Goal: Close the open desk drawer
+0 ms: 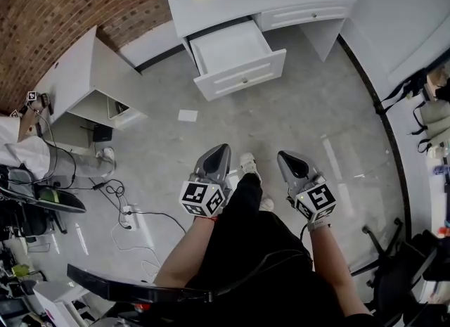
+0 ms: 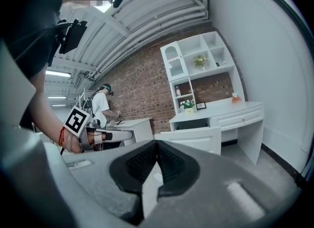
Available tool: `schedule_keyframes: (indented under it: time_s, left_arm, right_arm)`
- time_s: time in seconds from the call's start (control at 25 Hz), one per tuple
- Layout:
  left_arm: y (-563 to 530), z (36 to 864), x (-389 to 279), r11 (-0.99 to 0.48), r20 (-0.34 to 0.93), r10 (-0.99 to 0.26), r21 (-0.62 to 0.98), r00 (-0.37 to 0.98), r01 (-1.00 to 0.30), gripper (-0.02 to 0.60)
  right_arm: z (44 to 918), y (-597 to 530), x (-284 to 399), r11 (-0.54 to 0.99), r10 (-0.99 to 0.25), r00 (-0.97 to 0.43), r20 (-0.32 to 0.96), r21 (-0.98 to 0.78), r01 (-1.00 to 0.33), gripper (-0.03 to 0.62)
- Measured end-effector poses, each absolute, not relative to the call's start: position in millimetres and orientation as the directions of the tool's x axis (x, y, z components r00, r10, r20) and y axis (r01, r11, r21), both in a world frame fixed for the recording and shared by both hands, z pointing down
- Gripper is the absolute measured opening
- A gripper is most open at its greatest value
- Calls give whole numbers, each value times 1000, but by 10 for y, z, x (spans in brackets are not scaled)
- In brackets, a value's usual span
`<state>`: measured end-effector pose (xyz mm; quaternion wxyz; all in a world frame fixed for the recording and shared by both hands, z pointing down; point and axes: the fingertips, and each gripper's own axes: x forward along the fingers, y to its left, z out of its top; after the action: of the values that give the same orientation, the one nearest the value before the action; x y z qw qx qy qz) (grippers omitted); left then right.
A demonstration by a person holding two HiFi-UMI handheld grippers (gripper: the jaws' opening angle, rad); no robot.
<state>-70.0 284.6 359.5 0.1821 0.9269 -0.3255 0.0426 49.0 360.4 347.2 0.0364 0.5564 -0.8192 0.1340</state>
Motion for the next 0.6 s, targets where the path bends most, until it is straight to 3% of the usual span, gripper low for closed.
schedule_keyframes:
  time_s: [0.6]
  left_arm:
    - [1615, 3885, 52, -753, 232, -527, 320, 818, -575, -2]
  right_arm:
    - [3738, 2200, 987, 369, -875, -412, 253, -202, -907, 3]
